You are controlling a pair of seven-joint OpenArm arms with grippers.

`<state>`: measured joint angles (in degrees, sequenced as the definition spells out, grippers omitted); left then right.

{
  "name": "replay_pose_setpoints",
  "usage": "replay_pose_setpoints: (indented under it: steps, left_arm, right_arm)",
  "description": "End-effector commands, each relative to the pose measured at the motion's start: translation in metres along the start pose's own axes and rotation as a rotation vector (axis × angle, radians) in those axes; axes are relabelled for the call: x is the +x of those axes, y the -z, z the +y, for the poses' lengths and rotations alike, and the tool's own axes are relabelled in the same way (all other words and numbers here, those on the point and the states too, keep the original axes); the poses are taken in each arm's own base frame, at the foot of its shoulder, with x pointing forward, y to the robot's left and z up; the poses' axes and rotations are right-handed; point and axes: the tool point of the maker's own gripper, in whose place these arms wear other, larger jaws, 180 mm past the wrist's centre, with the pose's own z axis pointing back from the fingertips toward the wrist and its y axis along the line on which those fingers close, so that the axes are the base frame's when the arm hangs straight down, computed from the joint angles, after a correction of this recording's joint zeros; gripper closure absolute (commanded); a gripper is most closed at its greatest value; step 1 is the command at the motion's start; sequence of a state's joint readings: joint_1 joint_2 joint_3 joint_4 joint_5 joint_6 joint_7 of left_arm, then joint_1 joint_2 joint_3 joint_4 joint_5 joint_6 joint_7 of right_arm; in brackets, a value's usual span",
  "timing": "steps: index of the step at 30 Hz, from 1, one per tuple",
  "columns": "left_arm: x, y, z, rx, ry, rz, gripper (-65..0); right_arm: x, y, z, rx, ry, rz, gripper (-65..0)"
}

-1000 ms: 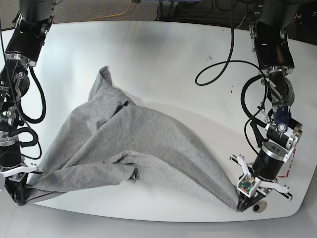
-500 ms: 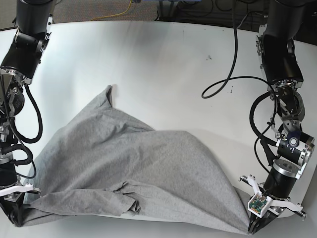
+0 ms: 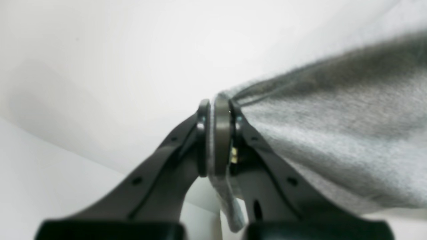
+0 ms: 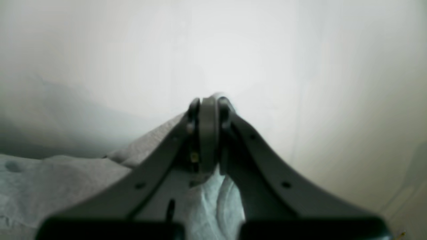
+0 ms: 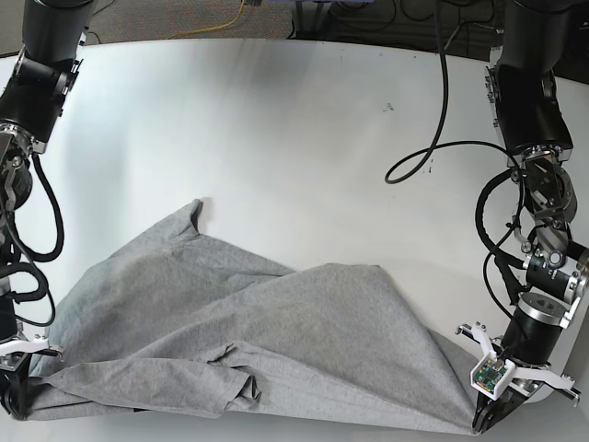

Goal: Layout the t-shirt on the table in an organized manner, then fold the t-shirt properly
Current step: 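Pull the grasped edge with the left gripper away from the right gripper, then lift the shirt with both grippers and lay it flat across the table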

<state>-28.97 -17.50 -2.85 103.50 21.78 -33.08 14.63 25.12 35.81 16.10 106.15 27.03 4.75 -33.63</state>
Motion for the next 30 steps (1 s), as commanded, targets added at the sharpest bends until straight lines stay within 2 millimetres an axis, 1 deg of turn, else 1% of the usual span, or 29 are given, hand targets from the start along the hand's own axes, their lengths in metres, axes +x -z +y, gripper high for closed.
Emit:
replay_pose_setpoints:
  steps: [1, 3, 5, 7, 10, 12, 14, 17, 18, 21, 22, 26, 30]
  left_arm:
    - [0.006, -0.007, 0.019, 0.05, 0.031, 0.001, 0.0]
    - [0.004, -0.01, 0.015, 0.045, 0.035, 0.016, 0.0]
    - [0.001, -0.014, 0.011, 0.039, 0.04, 0.031, 0.0]
    - [-0.007, -0.018, 0.004, 0.023, 0.041, 0.056, 0.0]
    - [-0.012, -0.026, -0.009, -0.003, 0.041, 0.073, 0.0]
    - [-0.018, -0.035, -0.019, -0.021, 0.038, 0.089, 0.0]
    - [-0.033, -0.045, -0.03, -0.041, 0.018, 0.126, 0.0]
    - [-0.049, -0.057, -0.043, -0.061, -0.012, 0.17, 0.0]
    - [-0.053, -0.06, -0.046, -0.065, -0.022, 0.18, 0.0]
    - [-0.066, -0.071, -0.057, -0.069, -0.069, 0.217, 0.0]
    - [-0.071, -0.077, -0.06, -0.061, -0.09, 0.228, 0.0]
    - [-0.079, -0.093, -0.069, -0.052, -0.147, 0.227, 0.0]
    - [-0.079, -0.106, -0.084, -0.053, -0.228, 0.188, 0.0]
  right_arm:
    - [0.016, -0.011, -0.014, -0.039, -0.025, -0.048, 0.0]
    - [0.017, -0.017, -0.011, -0.034, -0.035, -0.052, 0.0]
    - [0.01, -0.022, -0.008, -0.025, -0.046, -0.034, 0.0]
    - [0.002, -0.029, -0.01, -0.034, -0.048, -0.016, 0.0]
    - [-0.007, -0.038, -0.01, -0.037, -0.055, 0.004, 0.0]
    - [-0.02, -0.046, -0.007, -0.031, -0.052, 0.033, 0.0]
    - [-0.031, -0.053, -0.011, -0.044, -0.025, 0.056, 0.0]
    - [-0.041, -0.063, -0.019, -0.057, 0.031, 0.073, 0.0]
    - [-0.042, -0.065, -0.02, -0.057, 0.046, 0.077, 0.0]
    - [-0.057, -0.075, -0.023, -0.052, 0.078, 0.117, 0.0]
    - [-0.063, -0.082, -0.027, -0.06, 0.09, 0.135, 0.0]
    - [-0.077, -0.097, -0.04, -0.088, 0.111, 0.177, 0.0]
    - [-0.094, -0.109, -0.041, -0.089, 0.108, 0.229, 0.0]
